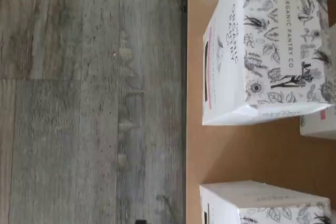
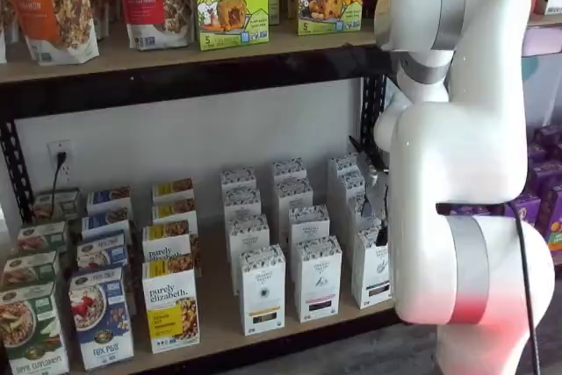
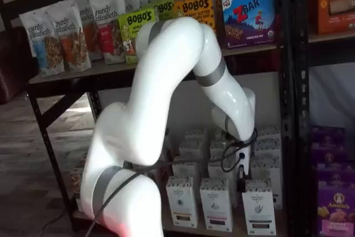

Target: Pick up the white box with a green strip in the middle, on the bottom shelf, the sixth box from the left

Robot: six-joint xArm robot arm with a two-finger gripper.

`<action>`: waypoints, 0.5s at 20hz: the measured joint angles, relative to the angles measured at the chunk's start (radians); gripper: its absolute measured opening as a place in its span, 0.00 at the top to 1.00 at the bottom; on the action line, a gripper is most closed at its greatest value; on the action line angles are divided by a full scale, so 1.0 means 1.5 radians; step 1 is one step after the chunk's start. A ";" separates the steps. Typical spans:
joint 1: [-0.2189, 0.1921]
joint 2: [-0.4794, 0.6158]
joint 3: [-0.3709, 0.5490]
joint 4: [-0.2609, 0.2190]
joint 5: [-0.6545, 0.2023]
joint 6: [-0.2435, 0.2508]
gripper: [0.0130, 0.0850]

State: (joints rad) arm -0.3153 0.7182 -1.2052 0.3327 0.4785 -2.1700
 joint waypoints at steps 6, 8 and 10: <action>-0.004 0.037 -0.063 -0.075 0.062 0.064 0.00; -0.004 0.051 -0.079 -0.079 0.064 0.068 0.00; -0.004 0.063 -0.095 -0.081 0.069 0.071 0.00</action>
State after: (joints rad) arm -0.3215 0.8128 -1.3478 0.2106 0.5815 -2.0640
